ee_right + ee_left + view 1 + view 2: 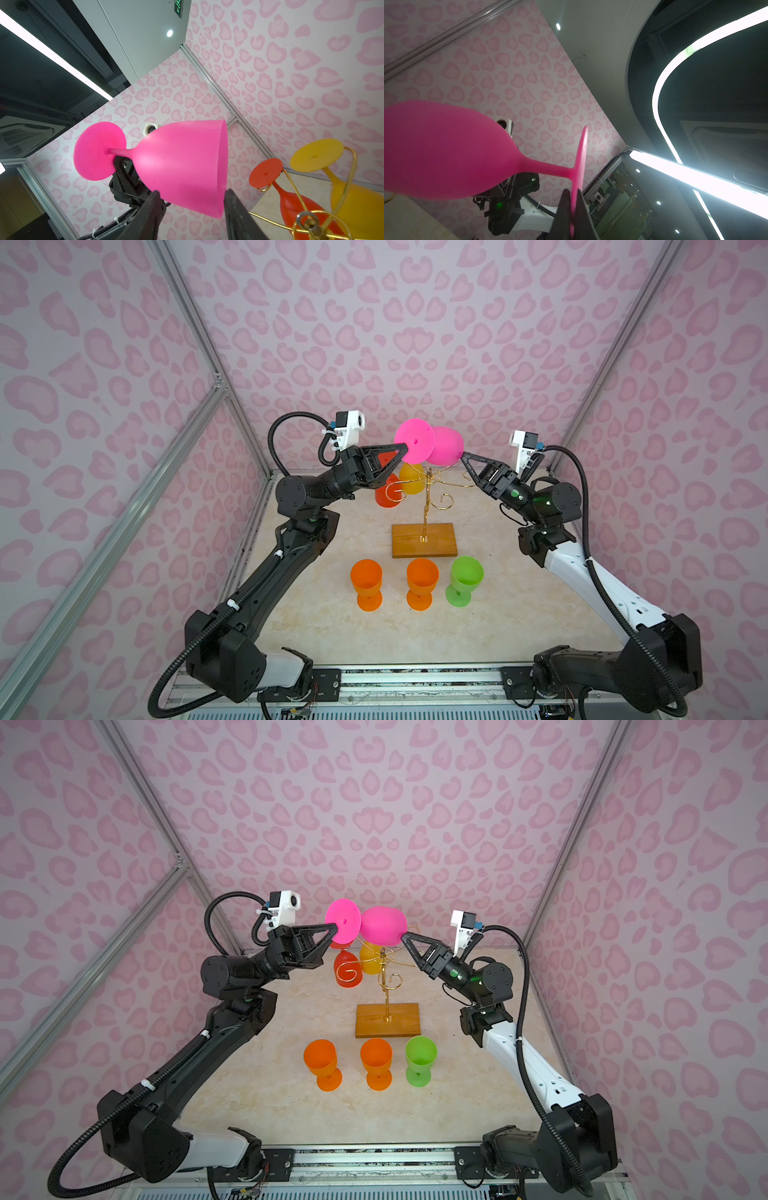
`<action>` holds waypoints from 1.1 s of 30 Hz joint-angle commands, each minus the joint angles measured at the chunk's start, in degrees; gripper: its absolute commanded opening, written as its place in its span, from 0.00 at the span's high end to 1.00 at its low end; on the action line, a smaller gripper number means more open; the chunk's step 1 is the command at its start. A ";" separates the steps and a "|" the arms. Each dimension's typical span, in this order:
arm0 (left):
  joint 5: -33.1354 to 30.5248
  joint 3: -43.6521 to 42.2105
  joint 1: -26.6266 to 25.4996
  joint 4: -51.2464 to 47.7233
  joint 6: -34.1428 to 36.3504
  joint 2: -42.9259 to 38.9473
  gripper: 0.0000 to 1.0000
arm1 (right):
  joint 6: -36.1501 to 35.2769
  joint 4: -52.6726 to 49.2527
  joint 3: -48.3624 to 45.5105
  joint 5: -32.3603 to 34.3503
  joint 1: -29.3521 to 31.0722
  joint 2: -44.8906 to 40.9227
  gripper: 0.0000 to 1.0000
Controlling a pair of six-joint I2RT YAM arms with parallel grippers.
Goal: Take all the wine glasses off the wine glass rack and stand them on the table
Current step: 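Raise the pink glass toward the right gripper while the right gripper grasps its bowl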
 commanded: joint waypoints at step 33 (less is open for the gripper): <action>-10.18 -1.98 -1.46 31.57 -25.66 13.90 0.94 | -0.84 14.18 -3.40 -4.88 0.42 0.10 0.79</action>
